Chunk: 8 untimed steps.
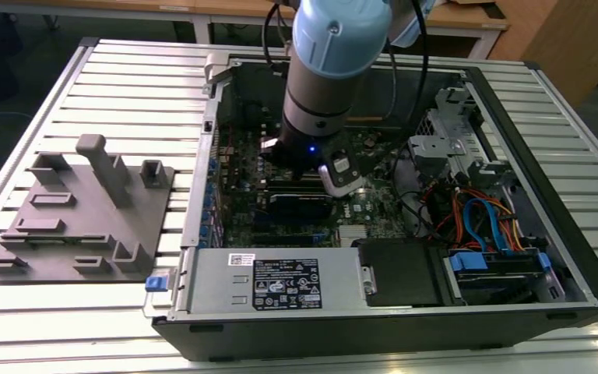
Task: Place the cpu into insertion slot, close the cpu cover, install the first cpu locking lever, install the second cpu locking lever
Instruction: 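Install the second cpu locking lever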
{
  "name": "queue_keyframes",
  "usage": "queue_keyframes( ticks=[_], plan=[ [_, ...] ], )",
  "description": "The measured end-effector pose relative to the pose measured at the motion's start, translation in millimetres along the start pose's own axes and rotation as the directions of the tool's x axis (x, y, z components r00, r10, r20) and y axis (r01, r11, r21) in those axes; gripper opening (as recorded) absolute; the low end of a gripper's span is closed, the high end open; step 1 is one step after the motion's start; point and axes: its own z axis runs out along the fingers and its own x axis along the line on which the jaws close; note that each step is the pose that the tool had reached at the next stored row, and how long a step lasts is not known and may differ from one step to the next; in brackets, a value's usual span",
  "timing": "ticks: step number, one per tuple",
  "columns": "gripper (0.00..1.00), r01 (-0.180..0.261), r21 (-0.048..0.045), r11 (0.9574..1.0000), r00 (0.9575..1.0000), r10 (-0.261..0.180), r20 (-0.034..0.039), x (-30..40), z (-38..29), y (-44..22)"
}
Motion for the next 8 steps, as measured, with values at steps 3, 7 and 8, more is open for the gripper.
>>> queue_keyframes(
  ticks=[3, 7, 8],
  plan=[
    [0.1, -0.003, -0.0016, 1.0, 1.0, 0.003, -0.0013, 0.0, -0.5, -2.1],
    [0.1, -0.006, -0.0027, 1.0, 1.0, 0.006, -0.001, 1.4, -0.8, -4.2],
    [0.1, -0.006, -0.003, 1.0, 1.0, 0.006, -0.0009, 1.8, -0.8, -4.6]
  ],
)
